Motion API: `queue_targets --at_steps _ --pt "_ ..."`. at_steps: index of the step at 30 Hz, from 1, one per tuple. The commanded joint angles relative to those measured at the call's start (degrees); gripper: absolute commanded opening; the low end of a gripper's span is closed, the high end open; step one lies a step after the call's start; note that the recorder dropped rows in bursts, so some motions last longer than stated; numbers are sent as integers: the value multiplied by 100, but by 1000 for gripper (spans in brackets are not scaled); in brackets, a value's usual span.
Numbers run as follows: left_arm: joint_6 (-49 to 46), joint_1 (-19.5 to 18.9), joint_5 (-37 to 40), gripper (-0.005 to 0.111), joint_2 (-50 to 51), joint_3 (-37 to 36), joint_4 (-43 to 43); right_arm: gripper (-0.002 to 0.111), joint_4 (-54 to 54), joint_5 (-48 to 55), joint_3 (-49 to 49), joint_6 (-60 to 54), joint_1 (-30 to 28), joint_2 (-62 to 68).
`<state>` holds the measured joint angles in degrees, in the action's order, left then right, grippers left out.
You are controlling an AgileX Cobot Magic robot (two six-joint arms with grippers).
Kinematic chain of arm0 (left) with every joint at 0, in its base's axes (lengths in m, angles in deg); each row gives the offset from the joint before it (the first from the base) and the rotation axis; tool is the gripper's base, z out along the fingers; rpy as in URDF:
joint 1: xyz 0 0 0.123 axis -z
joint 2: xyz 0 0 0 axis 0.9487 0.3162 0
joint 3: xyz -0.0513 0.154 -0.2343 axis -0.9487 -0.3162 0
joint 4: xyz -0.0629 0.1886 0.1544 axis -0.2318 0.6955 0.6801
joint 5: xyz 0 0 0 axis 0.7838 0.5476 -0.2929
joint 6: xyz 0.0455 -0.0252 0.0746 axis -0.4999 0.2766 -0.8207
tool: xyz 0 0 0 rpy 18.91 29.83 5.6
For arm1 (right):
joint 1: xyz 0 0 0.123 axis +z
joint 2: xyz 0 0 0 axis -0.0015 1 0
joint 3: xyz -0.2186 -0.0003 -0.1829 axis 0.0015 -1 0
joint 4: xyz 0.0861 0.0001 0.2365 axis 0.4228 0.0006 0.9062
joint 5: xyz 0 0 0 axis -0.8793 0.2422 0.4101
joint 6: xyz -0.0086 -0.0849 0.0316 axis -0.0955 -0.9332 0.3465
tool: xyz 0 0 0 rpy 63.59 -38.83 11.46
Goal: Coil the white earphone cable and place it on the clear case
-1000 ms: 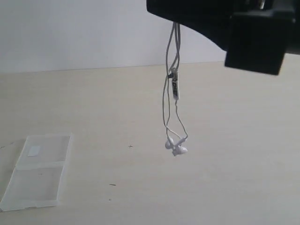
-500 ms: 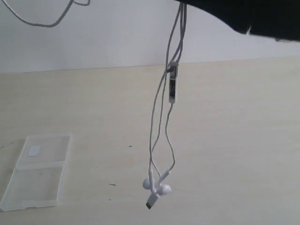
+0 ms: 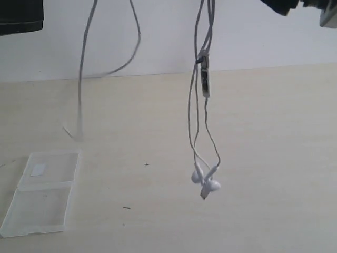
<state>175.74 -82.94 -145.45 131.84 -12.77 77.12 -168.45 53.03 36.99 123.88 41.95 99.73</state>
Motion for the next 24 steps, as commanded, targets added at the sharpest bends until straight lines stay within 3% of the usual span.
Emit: queue_targets --at_steps 1,3,5,24 --pt "86 -3 -5 83 -55 -38 -72 0 17 -3 42 42 -11 -28" --pt "68 -3 -5 95 -67 -38 -72 0 17 -3 42 42 -11 -28" --pt "48 -3 -5 99 -77 -38 -72 0 17 -3 42 42 -11 -28" --pt "-307 -3 -5 98 -411 -49 -72 0 417 127 42 107 -11 124"
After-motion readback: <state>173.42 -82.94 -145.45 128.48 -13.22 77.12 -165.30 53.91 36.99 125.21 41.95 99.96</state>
